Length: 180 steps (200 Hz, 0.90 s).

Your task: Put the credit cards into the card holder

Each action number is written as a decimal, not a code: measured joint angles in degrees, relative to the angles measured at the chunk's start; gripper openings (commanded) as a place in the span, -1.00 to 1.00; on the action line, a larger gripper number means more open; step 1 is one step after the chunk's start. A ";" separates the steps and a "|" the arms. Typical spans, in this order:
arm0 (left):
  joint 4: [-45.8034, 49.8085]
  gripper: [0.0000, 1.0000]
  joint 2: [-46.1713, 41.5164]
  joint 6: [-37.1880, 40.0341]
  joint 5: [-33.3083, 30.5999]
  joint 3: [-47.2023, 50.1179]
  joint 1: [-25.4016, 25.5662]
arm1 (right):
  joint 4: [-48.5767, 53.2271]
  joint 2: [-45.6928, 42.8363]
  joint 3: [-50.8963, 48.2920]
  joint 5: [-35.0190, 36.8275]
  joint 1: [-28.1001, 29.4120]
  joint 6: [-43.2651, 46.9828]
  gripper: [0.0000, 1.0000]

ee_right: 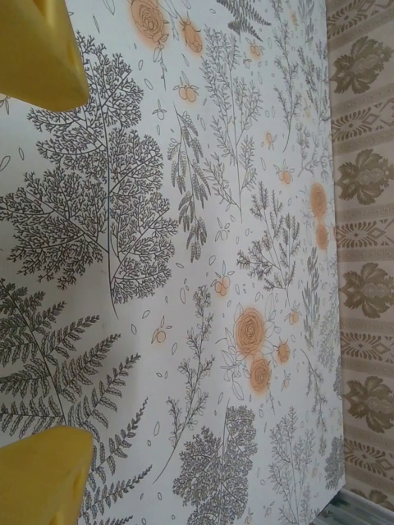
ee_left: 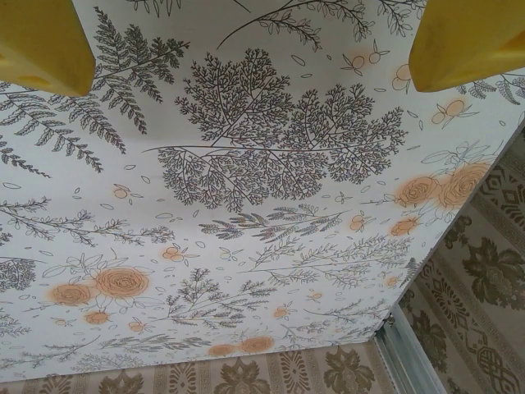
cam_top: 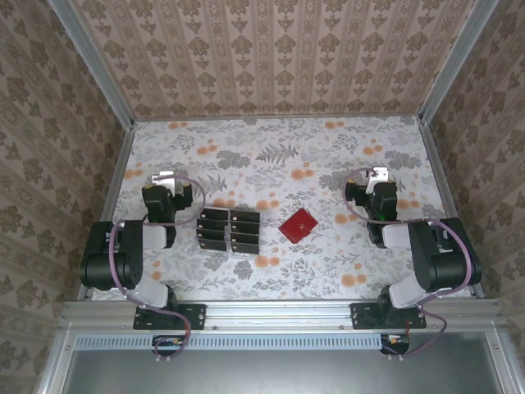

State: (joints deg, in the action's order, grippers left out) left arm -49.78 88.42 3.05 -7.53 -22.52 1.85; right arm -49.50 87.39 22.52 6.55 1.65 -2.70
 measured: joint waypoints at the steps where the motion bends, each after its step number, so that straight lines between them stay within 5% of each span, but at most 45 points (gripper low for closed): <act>1: 0.00 1.00 0.00 0.00 0.02 0.00 0.00 | 0.02 0.00 0.00 -0.02 0.00 0.00 1.00; 180: -0.35 1.00 0.00 -0.04 2.58 0.04 -0.48 | 0.02 0.00 0.00 -1.03 -0.02 0.00 1.00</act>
State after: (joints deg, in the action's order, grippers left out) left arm -50.13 88.42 3.01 -4.95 -22.48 1.37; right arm -49.47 87.39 22.52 5.52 1.63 -2.70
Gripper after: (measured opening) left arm 0.997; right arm 0.999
